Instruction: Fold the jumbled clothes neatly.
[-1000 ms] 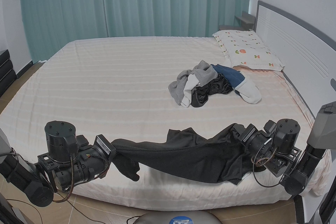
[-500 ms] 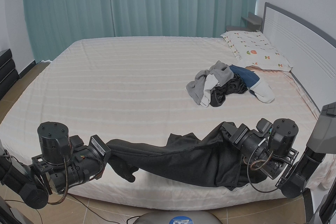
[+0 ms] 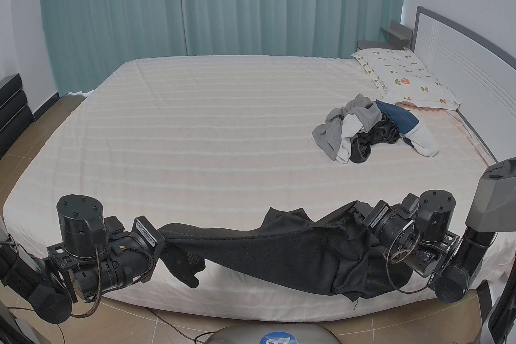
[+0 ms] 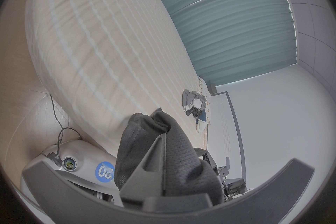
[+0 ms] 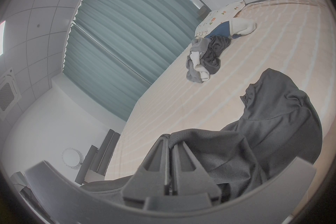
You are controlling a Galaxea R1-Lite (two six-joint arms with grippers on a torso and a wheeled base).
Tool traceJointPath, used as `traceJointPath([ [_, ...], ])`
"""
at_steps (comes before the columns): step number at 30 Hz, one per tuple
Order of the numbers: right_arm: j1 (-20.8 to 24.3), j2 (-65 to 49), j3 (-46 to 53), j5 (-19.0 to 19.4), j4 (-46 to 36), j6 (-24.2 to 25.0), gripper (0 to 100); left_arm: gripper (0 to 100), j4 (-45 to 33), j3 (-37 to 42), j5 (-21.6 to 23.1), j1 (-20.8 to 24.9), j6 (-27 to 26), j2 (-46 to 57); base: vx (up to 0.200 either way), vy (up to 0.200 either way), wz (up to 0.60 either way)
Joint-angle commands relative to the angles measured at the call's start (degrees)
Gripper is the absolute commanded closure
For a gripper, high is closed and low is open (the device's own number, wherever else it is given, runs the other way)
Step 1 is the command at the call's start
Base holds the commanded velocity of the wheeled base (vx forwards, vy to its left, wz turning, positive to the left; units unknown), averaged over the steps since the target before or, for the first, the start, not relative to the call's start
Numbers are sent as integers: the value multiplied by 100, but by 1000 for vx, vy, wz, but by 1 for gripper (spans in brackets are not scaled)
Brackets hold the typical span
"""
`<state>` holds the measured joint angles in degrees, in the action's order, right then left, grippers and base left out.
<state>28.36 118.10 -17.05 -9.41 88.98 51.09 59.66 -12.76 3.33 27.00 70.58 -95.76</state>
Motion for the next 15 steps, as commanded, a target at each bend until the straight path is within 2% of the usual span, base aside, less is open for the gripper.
traceJointPath([
  [1,-5,37,-44,-8,58,-3,100,100,2,20,1,-11,-1,-13,0,200,0],
  [15,21,-191,-44,9,58,24,100,100,2,20,1,-90,8,-31,0,200,0],
])
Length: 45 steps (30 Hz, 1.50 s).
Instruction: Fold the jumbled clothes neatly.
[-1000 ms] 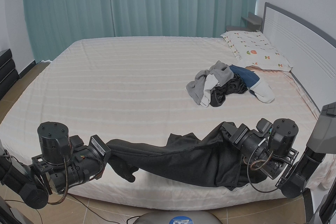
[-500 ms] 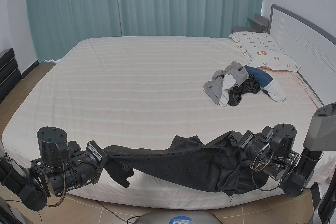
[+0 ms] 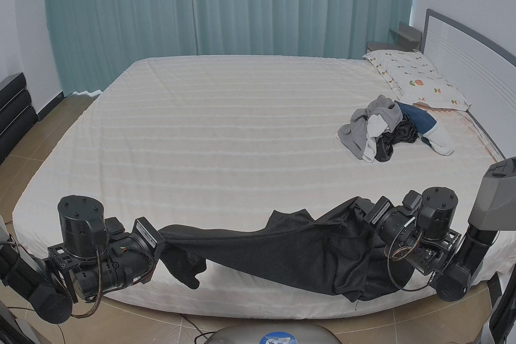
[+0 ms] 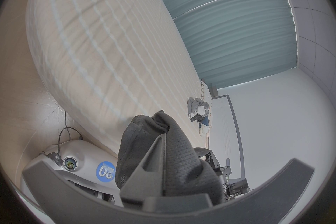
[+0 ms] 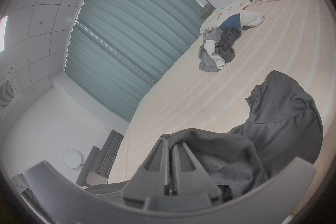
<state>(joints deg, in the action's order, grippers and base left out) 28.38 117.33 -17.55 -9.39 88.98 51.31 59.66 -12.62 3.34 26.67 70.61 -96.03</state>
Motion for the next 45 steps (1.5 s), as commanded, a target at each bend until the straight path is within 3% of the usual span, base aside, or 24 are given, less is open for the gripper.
traceJointPath([
  [1,18,-123,6,7,58,2,100,100,2,5,0,-57,6,-13,0,200,0],
  [14,36,-229,15,7,58,-33,100,100,10,40,61,-136,-12,-30,0,200,0],
  [20,71,-413,68,25,58,-69,100,100,2,5,220,-127,-21,-13,0,0,0],
  [32,493,-1090,-2,253,41,-1097,100,100,10,-13,228,163,-91,242,-150,0,0],
  [40,889,-2461,859,139,5,-1299,100,100,-95,102,211,409,-654,1121,-200,0,0],
  [45,1029,-3366,868,104,-135,-1519,100,100,-447,31,220,453,-1075,1728,-40,0,0],
])
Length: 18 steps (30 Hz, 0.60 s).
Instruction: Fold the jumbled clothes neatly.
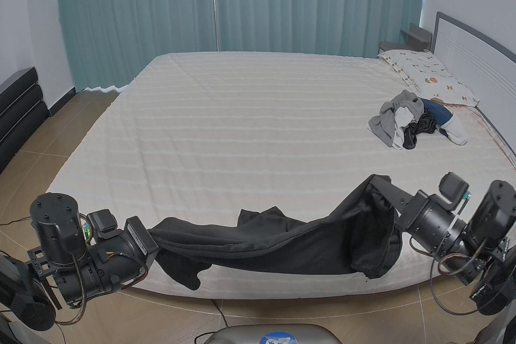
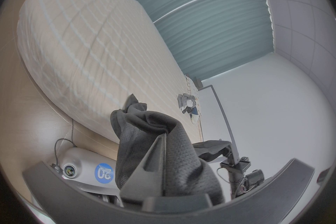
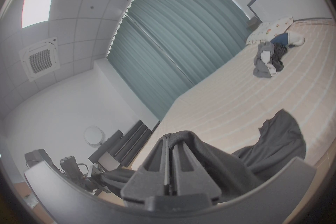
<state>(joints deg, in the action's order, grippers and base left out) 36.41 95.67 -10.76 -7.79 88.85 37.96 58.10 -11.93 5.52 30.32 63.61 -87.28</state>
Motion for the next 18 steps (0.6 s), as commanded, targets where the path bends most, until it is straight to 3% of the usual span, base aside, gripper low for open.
traceJointPath([
  [1,226,-1639,83,-56,-447,-351,100,100,-739,-257,1,106,-604,1135,0,0,0],
  [5,173,-2457,-690,-47,-1335,-439,100,100,-1741,-1136,-16,71,-639,1609,0,0,0],
  [8,120,-3081,-1657,-30,-2433,-430,100,100,-2567,-1927,-86,53,-648,1820,0,0,0],
  [10,120,-3081,-1657,-30,-2433,-430,100,100,-2567,-1927,-86,53,-648,1820,0,0,0],
  [11,120,-3520,-2501,14,-3550,-421,100,100,-3147,-2559,-95,18,-639,1935,0,0,0],
  [13,112,-3573,-2668,14,-3769,-404,100,100,-3270,-2665,-86,9,-639,1935,0,0,0],
  [14,-47,-3643,-3292,14,-4446,-360,100,100,-3648,-2999,-130,-44,-631,1873,0,0,0],
  [18,-548,-3520,-3933,111,-4877,-254,100,100,-3718,-3236,-201,-193,-411,1671,0,0,0],
])
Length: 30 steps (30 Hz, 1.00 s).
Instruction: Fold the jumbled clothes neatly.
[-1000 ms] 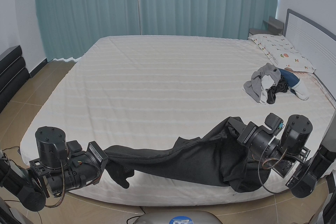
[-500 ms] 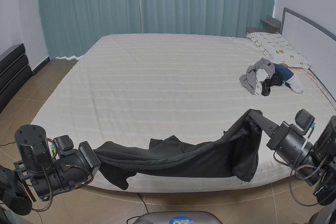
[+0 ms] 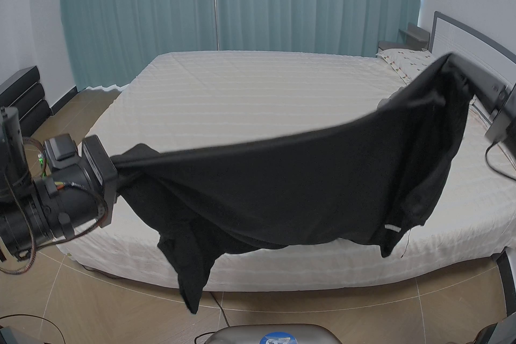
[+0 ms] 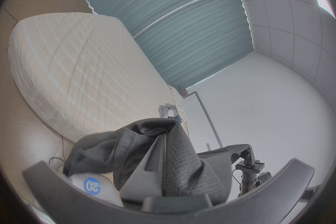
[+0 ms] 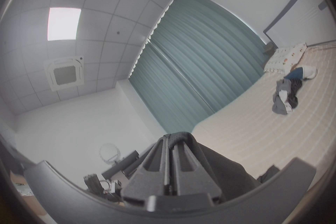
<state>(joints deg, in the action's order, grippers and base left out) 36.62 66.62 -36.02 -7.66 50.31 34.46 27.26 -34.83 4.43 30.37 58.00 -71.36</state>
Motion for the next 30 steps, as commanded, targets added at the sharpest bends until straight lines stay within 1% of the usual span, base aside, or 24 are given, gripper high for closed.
traceJointPath([
  [1,-797,-440,-1662,229,-1129,113,100,100,-643,-1070,-109,-277,308,-97,0,0,0],
  [5,-1605,202,-2031,590,-1225,113,100,100,-678,-1307,-29,-514,625,-554,0,0,0],
  [7,-1790,466,-2084,660,-1199,113,100,100,-669,-1386,-29,-585,651,-756,0,0,0],
  [10,-2098,1169,-2418,669,-1173,113,100,100,-660,-1606,-21,-769,677,-1231,0,0,0],
  [12,-2168,1450,-2515,669,-1146,113,100,100,-652,-1703,-12,-822,677,-1424,0,0,0],
  [14,-2309,2004,-2761,643,-944,105,100,100,-625,-1887,-12,-839,677,-1820,0,0,0],
  [16,-2414,2399,-2981,599,-707,96,100,100,-616,-2045,-12,-866,677,-2075,200,0,0],
  [20,-2467,3085,-3332,563,-303,96,100,100,-608,-2423,-12,-892,677,-2611,200,0,0],
  [24,-2484,3612,-3394,563,75,96,100,100,-608,-2854,-12,-962,677,-3226,200,0,0],
  [30,-2440,4394,-3403,555,981,43,100,100,-608,-3566,-12,-1086,686,-4131,200,0,0],
])
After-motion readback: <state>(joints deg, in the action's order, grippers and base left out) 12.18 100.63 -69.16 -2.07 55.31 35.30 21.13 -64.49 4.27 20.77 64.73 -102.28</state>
